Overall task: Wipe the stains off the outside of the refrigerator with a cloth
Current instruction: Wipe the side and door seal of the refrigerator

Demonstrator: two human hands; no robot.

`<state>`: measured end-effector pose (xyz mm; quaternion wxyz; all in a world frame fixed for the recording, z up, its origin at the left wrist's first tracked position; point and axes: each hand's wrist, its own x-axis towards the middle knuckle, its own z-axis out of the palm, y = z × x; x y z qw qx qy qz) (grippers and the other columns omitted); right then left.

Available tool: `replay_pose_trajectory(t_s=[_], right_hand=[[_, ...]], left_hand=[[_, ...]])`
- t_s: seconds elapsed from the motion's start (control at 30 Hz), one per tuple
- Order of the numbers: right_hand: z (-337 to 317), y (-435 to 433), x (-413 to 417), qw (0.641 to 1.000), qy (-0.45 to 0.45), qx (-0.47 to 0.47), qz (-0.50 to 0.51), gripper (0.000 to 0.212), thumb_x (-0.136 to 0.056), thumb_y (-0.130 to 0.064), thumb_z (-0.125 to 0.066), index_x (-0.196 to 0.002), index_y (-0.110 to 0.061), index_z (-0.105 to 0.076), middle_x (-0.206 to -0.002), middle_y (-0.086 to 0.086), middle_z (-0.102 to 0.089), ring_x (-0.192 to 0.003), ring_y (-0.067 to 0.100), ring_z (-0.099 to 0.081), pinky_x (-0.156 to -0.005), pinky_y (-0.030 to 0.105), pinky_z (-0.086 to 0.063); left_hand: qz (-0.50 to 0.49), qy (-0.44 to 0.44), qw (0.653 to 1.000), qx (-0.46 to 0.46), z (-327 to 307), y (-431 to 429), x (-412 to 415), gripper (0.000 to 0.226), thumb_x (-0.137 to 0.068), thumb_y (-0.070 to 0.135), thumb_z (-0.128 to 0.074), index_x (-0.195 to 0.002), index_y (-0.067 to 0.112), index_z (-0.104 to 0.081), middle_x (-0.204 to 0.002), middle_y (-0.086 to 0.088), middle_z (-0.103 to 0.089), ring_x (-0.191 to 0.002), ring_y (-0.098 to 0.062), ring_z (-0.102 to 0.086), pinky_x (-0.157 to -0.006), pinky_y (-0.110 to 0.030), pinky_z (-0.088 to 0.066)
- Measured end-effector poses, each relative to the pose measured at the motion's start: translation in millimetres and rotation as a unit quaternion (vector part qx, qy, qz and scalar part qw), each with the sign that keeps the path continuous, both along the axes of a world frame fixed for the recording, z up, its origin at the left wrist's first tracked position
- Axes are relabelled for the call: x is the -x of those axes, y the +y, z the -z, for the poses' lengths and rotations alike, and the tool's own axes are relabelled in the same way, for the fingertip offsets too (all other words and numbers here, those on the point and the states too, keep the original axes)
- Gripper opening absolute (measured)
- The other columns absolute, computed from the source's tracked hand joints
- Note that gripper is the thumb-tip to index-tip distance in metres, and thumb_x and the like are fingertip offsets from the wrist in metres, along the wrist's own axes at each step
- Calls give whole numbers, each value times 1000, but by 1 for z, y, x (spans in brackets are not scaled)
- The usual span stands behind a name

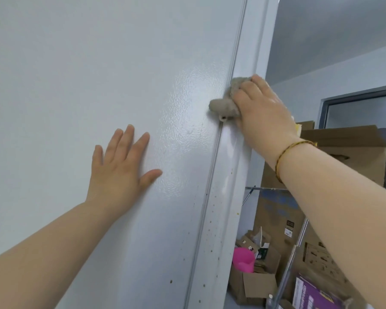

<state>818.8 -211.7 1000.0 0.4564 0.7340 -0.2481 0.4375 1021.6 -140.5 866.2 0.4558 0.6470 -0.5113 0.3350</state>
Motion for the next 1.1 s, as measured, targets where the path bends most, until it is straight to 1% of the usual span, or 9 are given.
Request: replay_pose_trajectory(t_s=[0.07,0.2,0.4,0.57,0.63,0.73,0.87,0.97,1.1], right_hand=[[14,-2,-12,997,-75,8,-34,24,-78,-6,-49,-96,4,-61,-105,24,-61,-118,49,-46,-95,59,-41],[83,-10,-13,990,-105,55,-71,33,-73,-22,-40,-90,-2,-60,-106,20,-63,-120,45,-45,-95,59,-38],[188,-17,11,994,23,72,-72,27,-76,-25,-46,-99,-12,-48,-121,11,-46,-123,33,-34,-112,44,-14],[167,-22,29,984,118,124,-49,20,-77,-16,-45,-96,-13,-47,-106,14,-67,-118,32,-39,-103,48,-27],[151,-21,27,987,85,123,-52,20,-77,-14,-44,-97,-11,-47,-105,16,-67,-118,32,-37,-104,48,-27],[157,-16,6,994,-34,80,-67,28,-77,-19,-44,-103,-9,-46,-113,17,-62,-121,33,-34,-104,52,-31],[204,-7,-15,988,-113,13,-103,37,-78,-23,-44,-113,-9,-45,-127,8,-39,-125,33,-29,-112,46,-11],[251,-1,-4,998,-36,6,-49,41,-76,-23,-43,-115,-11,-45,-127,6,-39,-129,32,-27,-113,43,-6],[270,-1,20,991,120,51,7,41,-73,-14,-38,-113,-13,-46,-124,6,-41,-127,31,-31,-112,44,-8]], left_hand=[[-1,3,1000,-5,0,0,0,72,-86,50,-45,-146,24,-13,-156,-1,1,-144,-18,4,-113,-42,1],[4,18,1000,-11,-1,1,4,71,-88,46,-44,-146,24,-11,-156,0,3,-143,-17,6,-113,-41,1],[44,50,998,-8,13,2,21,68,-90,41,-47,-146,22,-13,-156,-1,4,-143,-17,5,-114,-36,0],[3,100,995,-2,58,13,21,74,-83,58,-48,-145,24,-22,-156,-6,-4,-143,-24,1,-110,-53,5],[-9,134,990,-40,72,13,15,81,-80,66,-44,-146,28,-14,-156,-3,3,-143,-22,9,-109,-53,8],[-12,134,988,-69,88,12,10,98,-66,80,-34,-145,25,-19,-155,-11,-5,-142,-32,0,-107,-59,-8],[-32,105,992,-70,93,11,7,101,-64,77,-42,-144,18,-26,-152,-18,-15,-140,-40,-11,-102,-63,-19],[-22,113,991,-67,93,11,8,91,-73,57,-58,-146,21,-16,-155,-13,-4,-142,-35,0,-107,-59,-11],[-30,109,990,-84,93,12,9,90,-77,57,-53,-146,26,-5,-155,-8,7,-142,-29,9,-109,-54,-7]])
